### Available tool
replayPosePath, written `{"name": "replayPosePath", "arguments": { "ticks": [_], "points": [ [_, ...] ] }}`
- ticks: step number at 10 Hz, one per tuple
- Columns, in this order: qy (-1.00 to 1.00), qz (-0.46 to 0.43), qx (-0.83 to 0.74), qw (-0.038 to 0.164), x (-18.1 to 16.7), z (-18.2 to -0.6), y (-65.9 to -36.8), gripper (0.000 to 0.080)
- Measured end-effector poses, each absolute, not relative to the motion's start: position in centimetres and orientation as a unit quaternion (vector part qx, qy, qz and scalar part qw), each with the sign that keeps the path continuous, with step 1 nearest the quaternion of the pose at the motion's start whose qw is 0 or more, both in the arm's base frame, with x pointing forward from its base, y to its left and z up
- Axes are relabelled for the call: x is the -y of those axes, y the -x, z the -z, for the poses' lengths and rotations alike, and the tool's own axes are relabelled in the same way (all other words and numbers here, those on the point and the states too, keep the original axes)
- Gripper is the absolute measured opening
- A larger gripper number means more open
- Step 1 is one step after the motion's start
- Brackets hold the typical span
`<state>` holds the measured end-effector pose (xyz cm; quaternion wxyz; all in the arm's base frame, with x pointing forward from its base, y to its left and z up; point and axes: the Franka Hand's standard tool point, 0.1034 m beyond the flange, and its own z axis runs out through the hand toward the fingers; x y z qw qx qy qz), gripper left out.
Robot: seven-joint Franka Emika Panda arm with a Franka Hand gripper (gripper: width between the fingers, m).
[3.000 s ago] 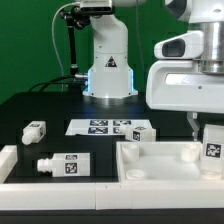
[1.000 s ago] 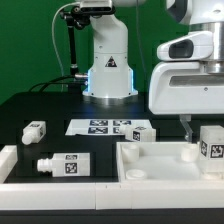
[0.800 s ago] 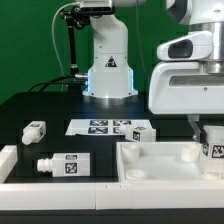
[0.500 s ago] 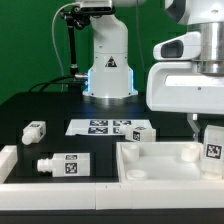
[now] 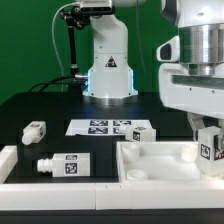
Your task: Assemble one leg
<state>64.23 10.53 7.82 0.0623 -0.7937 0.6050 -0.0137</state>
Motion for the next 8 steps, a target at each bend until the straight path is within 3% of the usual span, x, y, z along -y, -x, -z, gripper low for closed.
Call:
{"name": "replayPosePath", "arguments": {
  "ticks": [3,4,5,6,7,8],
  "points": [
    [0.746,0.005,-0.661,0.075,-10.3,-7.8,-64.1,0.0288],
    [0.781,0.010,-0.621,0.066,-10.5,-7.8,-63.9,0.0354],
    [0.833,0.021,-0.550,0.052,-11.1,-7.9,-63.8,0.0354],
    [0.881,0.037,-0.469,0.056,-11.5,-7.8,-63.9,0.0555],
    [0.922,0.043,-0.381,0.049,-11.6,-7.8,-63.8,0.0620],
    [0.942,0.046,-0.328,0.047,-11.5,-7.8,-63.9,0.0620]
  ]
}}
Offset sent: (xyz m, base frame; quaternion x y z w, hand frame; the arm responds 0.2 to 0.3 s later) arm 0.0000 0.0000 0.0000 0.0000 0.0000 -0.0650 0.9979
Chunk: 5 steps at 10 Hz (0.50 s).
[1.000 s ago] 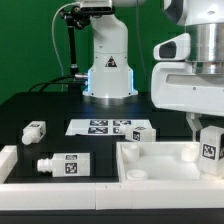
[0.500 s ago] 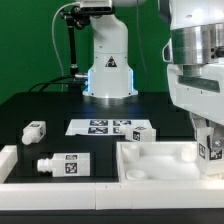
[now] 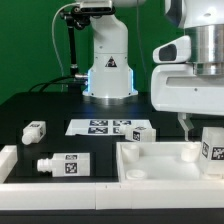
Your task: Assemble one leg
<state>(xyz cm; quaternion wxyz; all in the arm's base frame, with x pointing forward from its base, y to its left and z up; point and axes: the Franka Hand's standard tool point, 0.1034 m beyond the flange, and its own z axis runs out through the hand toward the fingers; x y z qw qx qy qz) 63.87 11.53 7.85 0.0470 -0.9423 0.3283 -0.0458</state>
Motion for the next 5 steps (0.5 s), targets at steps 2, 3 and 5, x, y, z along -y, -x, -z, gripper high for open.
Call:
{"name": "replayPosePath", "arguments": {
  "ticks": [2,3,5],
  "points": [
    [0.954,0.048,-0.293,0.043,-11.38,-7.80,-63.88,0.0643],
    [0.968,0.051,-0.243,0.036,-11.33,-7.81,-63.93,0.0649],
    [0.993,0.072,-0.092,0.022,-11.36,-7.63,-64.27,0.0649]
  ]
}}
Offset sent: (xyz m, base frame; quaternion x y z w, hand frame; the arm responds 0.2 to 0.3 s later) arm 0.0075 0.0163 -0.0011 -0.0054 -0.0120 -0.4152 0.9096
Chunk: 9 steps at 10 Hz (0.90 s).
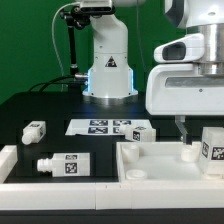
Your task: Assemble one leg
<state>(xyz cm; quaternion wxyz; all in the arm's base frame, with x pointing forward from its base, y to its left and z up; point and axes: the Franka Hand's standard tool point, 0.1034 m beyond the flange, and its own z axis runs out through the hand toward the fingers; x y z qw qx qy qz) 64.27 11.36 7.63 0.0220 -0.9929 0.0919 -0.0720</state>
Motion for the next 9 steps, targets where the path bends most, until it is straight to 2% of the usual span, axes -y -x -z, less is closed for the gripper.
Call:
{"name": "replayPosePath", "arguments": {
  "ticks": [1,2,3,4,6,9],
  "points": [
    [0.991,0.071,-0.113,0.024,-11.37,-7.62,-64.25,0.0539],
    [0.990,0.071,-0.121,0.024,-11.36,-7.63,-64.25,0.0539],
    [0.990,0.071,-0.123,0.024,-11.35,-7.63,-64.26,0.0388],
    [0.980,0.069,-0.186,0.030,-11.32,-7.62,-64.24,0.0288],
    [0.961,0.066,-0.266,0.034,-11.13,-7.57,-64.22,0.0288],
    [0.876,0.053,-0.477,0.048,-10.90,-7.41,-64.00,0.0288]
  ]
}}
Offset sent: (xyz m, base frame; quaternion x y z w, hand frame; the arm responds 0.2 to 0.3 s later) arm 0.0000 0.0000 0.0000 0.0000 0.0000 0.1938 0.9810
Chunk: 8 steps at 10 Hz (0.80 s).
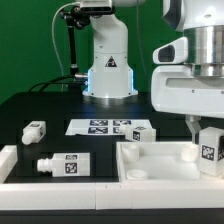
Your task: Assemble one leg
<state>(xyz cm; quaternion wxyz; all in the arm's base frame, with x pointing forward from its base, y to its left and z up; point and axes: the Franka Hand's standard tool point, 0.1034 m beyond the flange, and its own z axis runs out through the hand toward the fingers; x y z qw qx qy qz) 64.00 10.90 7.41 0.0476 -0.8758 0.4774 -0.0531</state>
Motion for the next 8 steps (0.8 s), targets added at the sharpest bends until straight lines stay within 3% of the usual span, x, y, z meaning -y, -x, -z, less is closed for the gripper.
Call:
{"name": "replayPosePath", "arguments": {
  "ticks": [2,5,6,7,8],
  "points": [
    [0.775,0.021,-0.626,0.082,-10.86,-7.33,-63.86,0.0288],
    [0.719,0.009,-0.689,0.090,-10.89,-7.29,-63.82,0.0288],
    [0.742,0.011,-0.665,0.085,-10.96,-7.26,-63.74,0.0369],
    [0.804,0.015,-0.591,0.066,-11.22,-7.22,-63.44,0.0369],
    [0.860,0.024,-0.506,0.061,-11.13,-7.34,-63.58,0.0569]
  ]
}}
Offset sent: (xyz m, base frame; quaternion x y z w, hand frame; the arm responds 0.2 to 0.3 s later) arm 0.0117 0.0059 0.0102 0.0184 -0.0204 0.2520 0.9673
